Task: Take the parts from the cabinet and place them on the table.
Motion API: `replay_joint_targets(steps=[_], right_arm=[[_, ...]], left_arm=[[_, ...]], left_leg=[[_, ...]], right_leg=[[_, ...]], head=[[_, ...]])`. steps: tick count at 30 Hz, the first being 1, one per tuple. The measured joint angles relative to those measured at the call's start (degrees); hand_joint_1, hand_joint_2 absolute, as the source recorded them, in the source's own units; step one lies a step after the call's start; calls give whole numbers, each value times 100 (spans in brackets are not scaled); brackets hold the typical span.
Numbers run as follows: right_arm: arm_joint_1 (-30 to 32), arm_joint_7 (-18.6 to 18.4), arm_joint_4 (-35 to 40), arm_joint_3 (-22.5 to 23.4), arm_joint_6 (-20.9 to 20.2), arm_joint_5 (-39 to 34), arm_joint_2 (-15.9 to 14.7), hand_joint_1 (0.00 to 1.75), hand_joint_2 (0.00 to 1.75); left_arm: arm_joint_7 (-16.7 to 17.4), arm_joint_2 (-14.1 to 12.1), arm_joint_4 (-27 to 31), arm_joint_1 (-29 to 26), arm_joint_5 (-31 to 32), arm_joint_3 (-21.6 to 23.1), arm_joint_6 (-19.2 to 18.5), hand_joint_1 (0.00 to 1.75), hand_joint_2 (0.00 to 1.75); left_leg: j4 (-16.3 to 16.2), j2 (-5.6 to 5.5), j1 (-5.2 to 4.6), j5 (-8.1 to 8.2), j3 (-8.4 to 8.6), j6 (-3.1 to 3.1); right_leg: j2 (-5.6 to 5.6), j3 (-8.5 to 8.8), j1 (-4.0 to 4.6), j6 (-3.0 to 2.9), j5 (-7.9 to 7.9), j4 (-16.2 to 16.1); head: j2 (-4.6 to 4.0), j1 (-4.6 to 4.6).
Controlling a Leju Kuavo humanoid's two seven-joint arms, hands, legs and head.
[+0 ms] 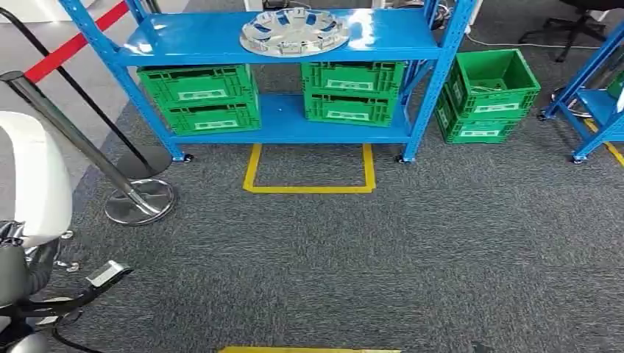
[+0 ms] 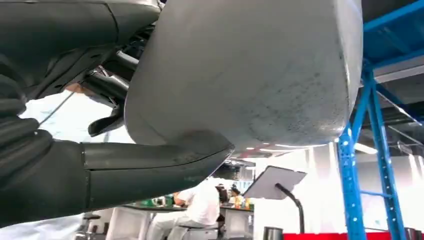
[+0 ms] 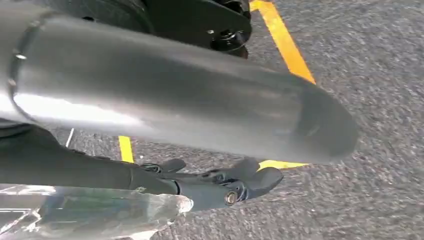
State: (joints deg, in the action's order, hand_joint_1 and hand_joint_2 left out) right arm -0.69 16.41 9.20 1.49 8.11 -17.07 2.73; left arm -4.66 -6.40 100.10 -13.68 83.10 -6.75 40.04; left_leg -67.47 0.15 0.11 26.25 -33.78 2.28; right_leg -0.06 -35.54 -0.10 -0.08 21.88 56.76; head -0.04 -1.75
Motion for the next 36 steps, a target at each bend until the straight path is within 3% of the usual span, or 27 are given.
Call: replay_joint_targets(steps=[1, 2, 3, 5, 6, 7, 8, 10, 11, 12, 13, 15, 16, 17, 21, 22, 23, 24, 26, 27, 28, 29, 31, 32, 33, 34, 36], right_arm=[[-4, 0, 0, -7, 7, 35, 0, 0, 0], [-3, -2, 0, -15, 26, 91, 2, 0, 0], [-1, -2, 0, -37, 59, 153, 2, 0, 0], [3, 2, 0, -101, 101, 285, 0, 0, 0], [17, 22, 0, -158, 98, 390, 0, 0, 0], [26, 37, 0, -199, 98, 444, -2, 0, 0], [33, 44, 0, -251, 96, 494, -4, 0, 0], [30, 46, 0, -315, 92, 531, -4, 0, 0], [32, 46, 0, -350, 90, 538, -2, 0, 0], [41, 46, 0, -376, 77, 542, -4, 0, 0], [48, 42, 0, -400, 68, 549, -9, 0, 0], [51, 33, 0, -413, 68, 564, -15, 0, 0], [49, 28, 0, -424, 72, 577, -15, 0, 0], [36, 17, 0, -437, 72, 579, -15, 0, 0], [57, 11, 0, -487, 72, 588, -11, 0, 0], [53, 13, 0, -496, 72, 588, -2, 0, 0], [48, 17, 0, -498, 74, 588, -11, 0, 0], [45, 17, 0, -498, 77, 588, -11, 0, 0], [68, 17, 0, -498, 79, 588, -11, 0, 0], [77, 17, 0, -498, 79, 588, -11, 0, 0], [84, 15, 0, -501, 79, 588, -11, 0, 0], [81, 15, 0, -503, 77, 588, -11, 0, 0], [66, 15, 0, -505, 77, 588, -11, 0, 0], [57, 15, 0, -509, 77, 588, -11, 0, 0], [62, 17, 0, -511, 79, 588, -11, 0, 0], [64, 15, 0, -520, 81, 588, -11, 0, 0], [65, 15, 0, -533, 107, 586, -11, 0, 0]], left_arm=[[0, 0, 0, 4, -7, 0, 0, 168, 175], [-2, 0, 2, 15, -15, -2, 0, 168, 175], [-2, 0, 4, 39, -15, -2, 2, 168, 175], [-2, 2, 2, 43, -33, -7, 2, 168, 175], [-2, 0, 2, 33, -42, -9, 2, 168, 175], [0, 0, 2, 35, -55, -9, 2, 168, 175], [0, 0, 2, 41, -66, -9, 2, 168, 175], [2, 2, 0, 36, -77, -9, 0, 168, 175], [2, 2, -4, 36, -76, -9, 2, 168, 175], [9, 2, -11, 34, -77, -9, 2, 168, 175], [22, 2, -18, 31, -77, -9, 0, 168, 175], [53, -4, -22, 32, -81, -9, 0, 168, 175], [66, -9, -22, 33, -83, -9, 0, 168, 175], [77, -13, -20, 33, -83, -9, 0, 168, 175], [92, -39, -20, 43, -90, -11, 2, 168, 175], [92, -44, -20, 28, -90, -11, 2, 168, 175], [94, -54, -20, 28, -92, -18, 2, 168, 175], [96, -63, -20, 56, -92, -15, 2, 168, 175], [96, -66, -22, 58, -92, -11, 2, 168, 175], [96, -66, -22, 50, -92, -11, 2, 168, 175], [96, -66, -26, 44, -92, -11, 2, 168, 175], [96, -66, -26, 44, -92, -11, 2, 168, 175], [96, -72, -26, 45, -92, -11, 2, 168, 175], [96, -77, -26, 51, -92, -11, 2, 168, 175], [98, -76, -26, 84, -90, -9, 2, 168, 175], [103, -74, -26, 98, -81, -4, 2, 168, 175], [125, -81, -28, 56, -74, -11, 2, 168, 175]], left_leg=[[520, 0, -7, -26, 364, -39], [1080, 1, -25, 152, 796, -83], [1469, 2, -33, 272, 980, -109], [1406, -2, -60, 244, 871, -155], [1421, -16, -56, 188, 843, -211], [1427, -18, -27, 125, 819, -249], [1425, -34, -25, 84, 780, -288], [1419, -76, -24, -6, 675, -314], [1410, -109, -25, -50, 615, -311], [1399, -153, -25, -94, 557, -304], [1388, -208, -21, -134, 504, -288], [1369, -317, -2, -181, 439, -242], [1350, -366, 10, -195, 422, -219], [1326, -398, -6, -204, 384, -189], [1286, -598, 22, -289, 245, -58], [1246, -545, 26, -263, 224, -45], [1098, -298, 4, -131, 149, -20], [727, -165, 10, 116, -31, 11], [-279, -88, 30, 579, -497, 56], [-590, -87, 36, 669, -635, 67], [-614, -86, 38, 613, -634, 72], [-407, -77, 38, 448, -510, 64], [406, 20, 35, 28, -53, 37], [1002, 397, 16, -178, 293, 4], [1238, 605, -36, -125, 360, -2], [1186, 480, -25, -140, 312, -86], [1184, 338, -48, -146, 245, -139]], right_leg=[[5, -50, 1, 18, -59, 0], [11, -79, 14, 47, -101, 7], [9, -109, 31, 77, -143, 29], [-24, -122, 0, 147, -253, -1], [-34, -123, 1, 191, -289, -12], [-22, -187, -8, 225, -227, 40], [-10, -286, -2, 254, 18, 260], [-7, -614, -9, 292, 573, 1183], [-6, -770, -9, 303, 792, 1655], [-5, -812, -8, 309, 887, 1893], [-5, -683, -9, 310, 836, 1805], [39, -52, -18, 299, 498, 923], [178, 319, -40, 302, 349, 384], [477, 501, -74, 297, 476, 53], [264, 485, -31, 148, 424, 85], [185, 475, -66, 90, 390, 54], [135, 464, -62, 51, 379, 53], [63, 443, -56, 21, 371, 53], [-85, 395, -43, 4, 359, 53], [-161, 375, -40, 3, 352, 55], [-237, 367, -39, 14, 345, 56], [-306, 363, -39, 18, 342, 56], [-422, 376, -40, 31, 339, 56], [-493, 392, -24, 58, 337, 56], [-547, 379, 32, 105, 361, 104], [-610, 370, 40, 143, 347, 84], [-773, 397, 35, 185, 340, 65]], head=[[0, -4], [0, 0], [0, -2], [0, 9], [0, -7], [0, 4], [0, -35], [0, -44], [0, -48], [0, -44], [0, -50], [0, -48], [0, -48], [0, -50], [0, -35], [0, -39], [0, -7], [0, 22], [0, 24], [0, 26], [0, 22], [0, 26], [0, 24], [0, 28], [0, 50], [0, 28], [0, 20]])
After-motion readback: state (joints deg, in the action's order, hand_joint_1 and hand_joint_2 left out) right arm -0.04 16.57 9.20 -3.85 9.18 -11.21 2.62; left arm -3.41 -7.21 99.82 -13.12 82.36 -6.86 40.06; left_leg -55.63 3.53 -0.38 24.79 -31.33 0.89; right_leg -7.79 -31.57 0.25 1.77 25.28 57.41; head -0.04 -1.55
